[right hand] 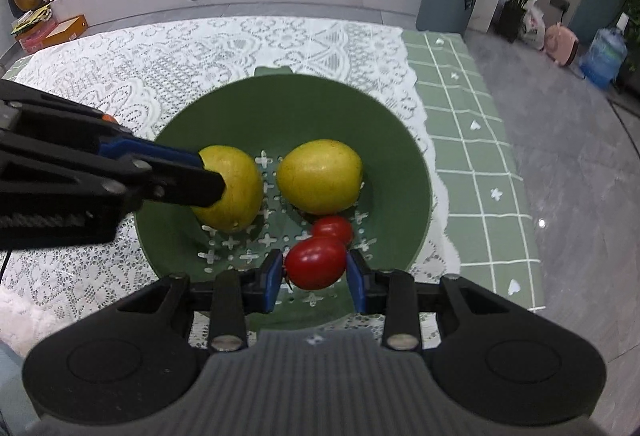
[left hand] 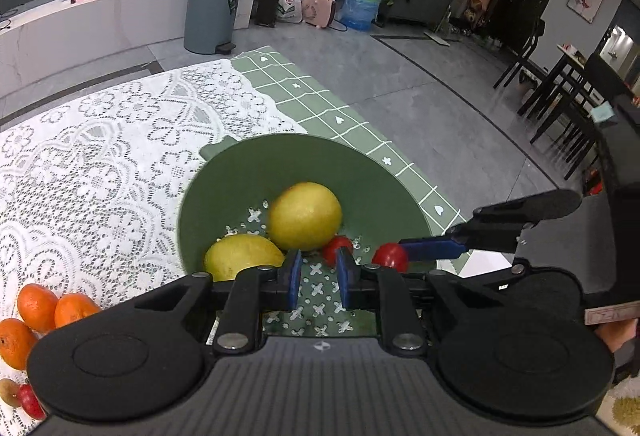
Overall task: Organize fruits
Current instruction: 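Carry both red tomatoes into the colander and open both grippers, then withdraw both grippers from the colander toward the oranges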
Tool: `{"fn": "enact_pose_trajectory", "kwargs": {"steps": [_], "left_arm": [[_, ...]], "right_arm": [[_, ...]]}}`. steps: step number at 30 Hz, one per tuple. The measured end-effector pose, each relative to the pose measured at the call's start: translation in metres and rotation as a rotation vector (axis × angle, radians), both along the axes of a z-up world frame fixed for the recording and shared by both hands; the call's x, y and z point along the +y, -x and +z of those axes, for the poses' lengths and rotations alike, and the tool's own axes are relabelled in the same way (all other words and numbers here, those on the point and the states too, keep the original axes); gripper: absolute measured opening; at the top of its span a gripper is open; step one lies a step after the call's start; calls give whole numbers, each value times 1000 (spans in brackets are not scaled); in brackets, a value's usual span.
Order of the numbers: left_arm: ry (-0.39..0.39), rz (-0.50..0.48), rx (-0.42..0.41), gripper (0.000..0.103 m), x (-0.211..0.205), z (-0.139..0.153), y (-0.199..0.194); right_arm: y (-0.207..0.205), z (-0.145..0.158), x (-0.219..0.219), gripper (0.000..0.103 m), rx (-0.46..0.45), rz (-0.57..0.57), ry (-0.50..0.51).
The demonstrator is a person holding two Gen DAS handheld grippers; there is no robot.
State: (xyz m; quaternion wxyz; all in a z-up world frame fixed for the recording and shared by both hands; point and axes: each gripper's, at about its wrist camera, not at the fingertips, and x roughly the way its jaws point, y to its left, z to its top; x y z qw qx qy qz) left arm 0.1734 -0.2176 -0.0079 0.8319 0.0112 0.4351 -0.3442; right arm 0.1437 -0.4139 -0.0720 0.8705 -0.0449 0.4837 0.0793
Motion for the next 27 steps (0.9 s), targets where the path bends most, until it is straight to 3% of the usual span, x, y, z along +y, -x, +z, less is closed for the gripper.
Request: {"fn": "enact_pose_trajectory", "kwargs": {"steps": [9, 27], "left_arm": [[57, 42, 21, 21, 20, 4, -10], [27, 101, -5, 25, 44, 10, 11]], "right_arm": [[-10, -10, -2, 32, 87, -16, -58], [-19, -12, 17, 35, 112, 5, 42]]}}
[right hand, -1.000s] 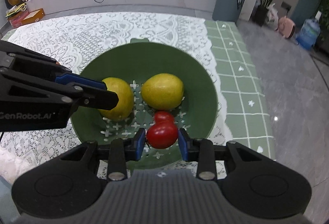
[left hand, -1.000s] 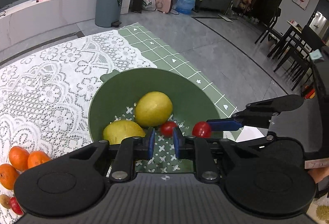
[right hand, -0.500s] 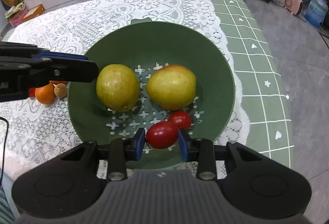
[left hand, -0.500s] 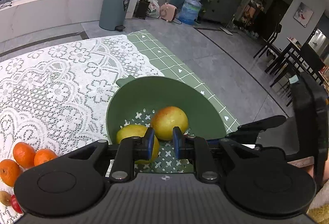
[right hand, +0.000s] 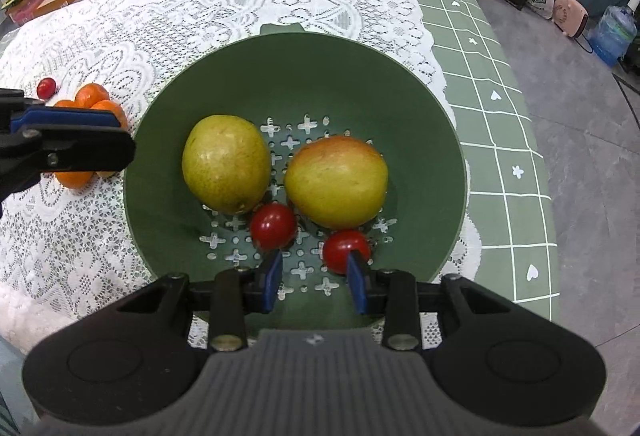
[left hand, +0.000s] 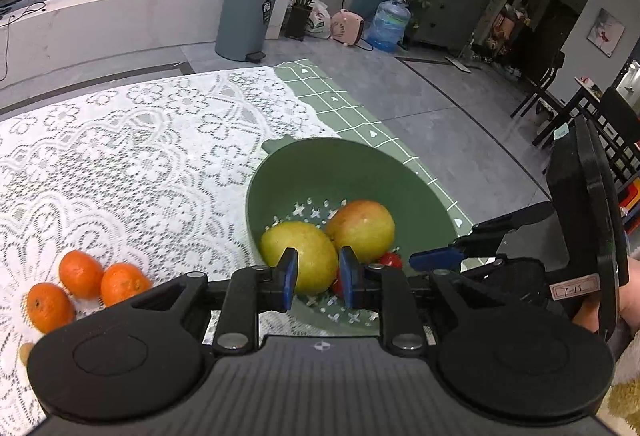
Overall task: Organize fruits
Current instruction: 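Withdraw both grippers from the colander toward the oranges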
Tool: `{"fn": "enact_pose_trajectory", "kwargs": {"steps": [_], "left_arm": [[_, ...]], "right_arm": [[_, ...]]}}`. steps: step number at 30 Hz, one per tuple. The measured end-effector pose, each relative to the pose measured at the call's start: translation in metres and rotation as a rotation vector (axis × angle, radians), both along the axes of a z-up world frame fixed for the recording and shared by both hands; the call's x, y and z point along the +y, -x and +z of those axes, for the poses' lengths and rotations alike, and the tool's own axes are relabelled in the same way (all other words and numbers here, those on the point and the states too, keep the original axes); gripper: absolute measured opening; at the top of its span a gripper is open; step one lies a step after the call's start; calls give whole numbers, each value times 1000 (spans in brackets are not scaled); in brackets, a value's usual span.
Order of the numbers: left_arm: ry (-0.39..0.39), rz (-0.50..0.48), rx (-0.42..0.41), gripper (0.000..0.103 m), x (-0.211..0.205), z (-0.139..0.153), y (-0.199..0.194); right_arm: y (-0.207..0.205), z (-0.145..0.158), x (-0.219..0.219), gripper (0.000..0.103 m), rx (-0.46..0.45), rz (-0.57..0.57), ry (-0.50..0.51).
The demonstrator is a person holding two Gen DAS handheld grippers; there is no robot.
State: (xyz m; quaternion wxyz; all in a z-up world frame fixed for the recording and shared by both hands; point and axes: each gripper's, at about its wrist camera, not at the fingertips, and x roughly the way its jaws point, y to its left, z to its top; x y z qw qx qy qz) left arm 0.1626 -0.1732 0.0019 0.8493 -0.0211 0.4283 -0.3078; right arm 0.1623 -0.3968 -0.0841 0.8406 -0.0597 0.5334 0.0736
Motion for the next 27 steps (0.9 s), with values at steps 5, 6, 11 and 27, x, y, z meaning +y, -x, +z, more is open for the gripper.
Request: {"fn": "enact_pose_trajectory", "kwargs": {"steps": [5, 6, 11, 27], "left_arm": [[-10, 15, -38, 29, 9, 10, 9], [-8, 21, -46, 30, 10, 12, 11], [-25, 50, -103, 31, 20, 22, 22], [-101, 166, -259, 43, 74, 32, 61]], "right_arm": [[12, 15, 11, 49, -73, 10, 27], [17, 19, 15, 51, -103, 15, 40], [43, 34, 37, 55, -241, 34, 50], [101, 40, 110, 61, -530, -26, -63]]}}
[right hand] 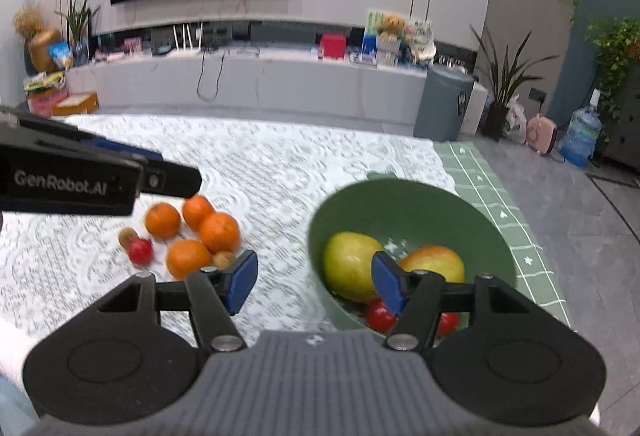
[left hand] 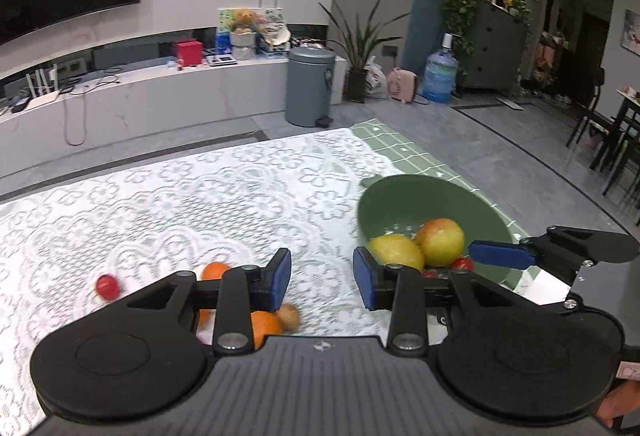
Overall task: Organize fruits
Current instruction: 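Withdraw both grippers from the colander toward the oranges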
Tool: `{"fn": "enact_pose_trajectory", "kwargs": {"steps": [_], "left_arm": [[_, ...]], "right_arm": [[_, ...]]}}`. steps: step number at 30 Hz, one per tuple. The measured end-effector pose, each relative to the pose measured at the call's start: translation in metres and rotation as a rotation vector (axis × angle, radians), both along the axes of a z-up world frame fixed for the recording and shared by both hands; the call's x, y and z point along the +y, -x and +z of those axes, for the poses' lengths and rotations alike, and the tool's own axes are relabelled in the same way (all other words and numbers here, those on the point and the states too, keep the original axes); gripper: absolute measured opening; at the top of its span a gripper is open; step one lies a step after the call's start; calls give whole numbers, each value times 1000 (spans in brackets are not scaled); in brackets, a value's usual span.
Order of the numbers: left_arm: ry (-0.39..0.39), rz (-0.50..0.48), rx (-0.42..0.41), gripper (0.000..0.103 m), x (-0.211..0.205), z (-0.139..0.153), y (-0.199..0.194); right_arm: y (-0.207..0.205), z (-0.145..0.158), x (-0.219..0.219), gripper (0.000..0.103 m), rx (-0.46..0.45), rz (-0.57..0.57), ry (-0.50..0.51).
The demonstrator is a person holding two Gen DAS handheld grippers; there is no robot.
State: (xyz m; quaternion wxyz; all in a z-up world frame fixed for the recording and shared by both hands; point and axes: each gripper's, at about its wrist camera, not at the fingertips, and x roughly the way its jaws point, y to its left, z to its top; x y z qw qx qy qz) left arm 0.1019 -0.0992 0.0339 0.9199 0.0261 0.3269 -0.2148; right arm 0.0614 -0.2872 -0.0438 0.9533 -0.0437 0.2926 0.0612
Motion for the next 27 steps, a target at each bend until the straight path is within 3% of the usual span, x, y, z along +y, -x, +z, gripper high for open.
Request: {"fn": "enact_pose_trajectory", "kwargs": {"steps": [9, 22, 27], "left_arm": [[-3, 93, -1, 46, 39, -18, 16], [-32, 196, -3, 49, 73, -59, 33], [-9, 249, -20, 65, 85, -63, 29]], "right_arm": [[15, -20, 37, 64, -18, -6, -90], [19, -54, 64, 73, 51, 15, -54], [14, -58, 68, 73, 45, 39, -50]]}}
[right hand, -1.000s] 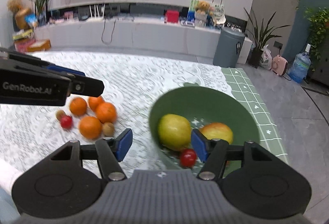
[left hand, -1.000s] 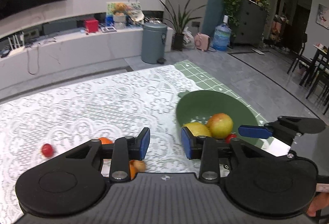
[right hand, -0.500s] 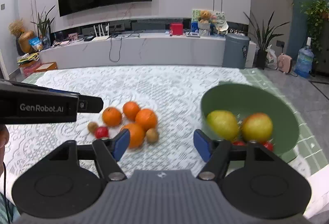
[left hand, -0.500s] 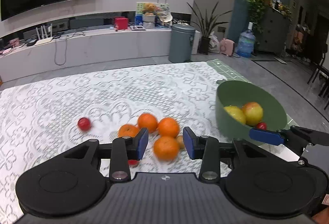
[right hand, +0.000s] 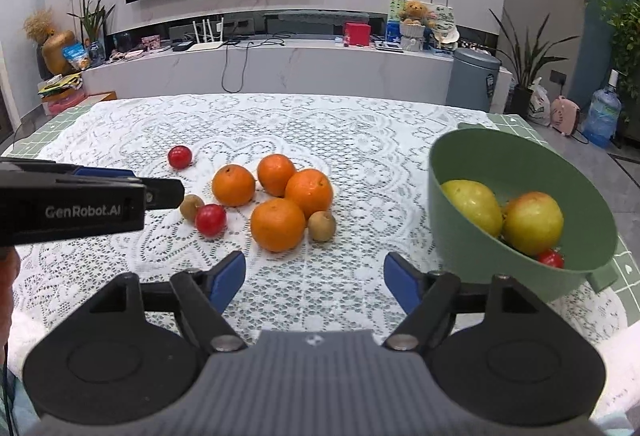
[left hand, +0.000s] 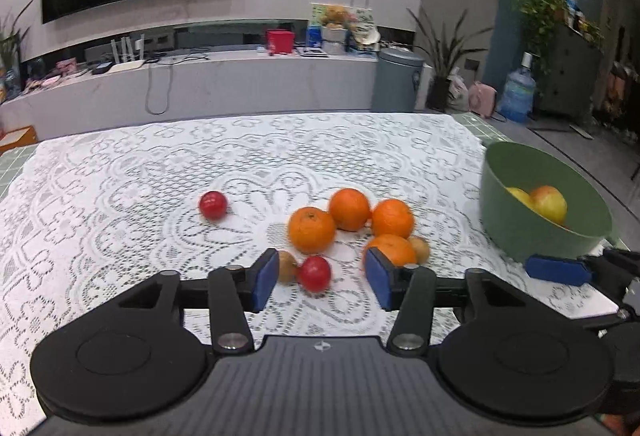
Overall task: Organize fruits
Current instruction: 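Withdraw both grippers from the colander toward the oranges, then close the left gripper on an orange while the right gripper closes on another orange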
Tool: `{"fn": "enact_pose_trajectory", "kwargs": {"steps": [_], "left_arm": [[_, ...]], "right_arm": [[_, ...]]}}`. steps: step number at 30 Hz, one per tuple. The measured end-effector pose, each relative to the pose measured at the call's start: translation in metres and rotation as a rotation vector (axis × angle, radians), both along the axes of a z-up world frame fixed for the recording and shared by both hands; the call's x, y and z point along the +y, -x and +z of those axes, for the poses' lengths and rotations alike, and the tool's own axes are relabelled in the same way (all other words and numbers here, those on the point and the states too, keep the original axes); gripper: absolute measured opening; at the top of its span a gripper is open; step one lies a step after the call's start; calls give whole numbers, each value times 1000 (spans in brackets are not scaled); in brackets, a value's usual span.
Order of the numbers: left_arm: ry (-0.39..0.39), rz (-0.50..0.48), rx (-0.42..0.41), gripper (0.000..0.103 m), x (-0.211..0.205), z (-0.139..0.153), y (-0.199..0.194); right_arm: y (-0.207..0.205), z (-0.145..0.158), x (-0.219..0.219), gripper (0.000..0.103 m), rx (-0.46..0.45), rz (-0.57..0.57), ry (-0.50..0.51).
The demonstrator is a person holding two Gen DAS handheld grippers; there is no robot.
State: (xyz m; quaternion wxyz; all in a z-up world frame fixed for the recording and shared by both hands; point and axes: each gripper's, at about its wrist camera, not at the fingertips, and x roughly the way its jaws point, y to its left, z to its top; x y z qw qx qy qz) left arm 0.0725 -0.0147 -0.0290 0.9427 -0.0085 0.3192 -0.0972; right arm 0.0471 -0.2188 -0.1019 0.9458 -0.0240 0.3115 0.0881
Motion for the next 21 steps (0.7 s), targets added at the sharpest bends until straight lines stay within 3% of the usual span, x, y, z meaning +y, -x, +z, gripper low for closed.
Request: {"fn": "enact_pose_trajectory", "kwargs": {"steps": [8, 18, 21], "left_arm": [[45, 1, 37, 78, 22, -7, -15], [141, -65, 103, 77, 33, -12, -34], [130, -68, 113, 77, 31, -15, -40]], "right_arm": [[-17, -2, 10, 79, -21, 46, 18], [-50, -6, 16, 78, -4, 59, 43], [-55, -9, 21, 72, -2, 77, 57]]}}
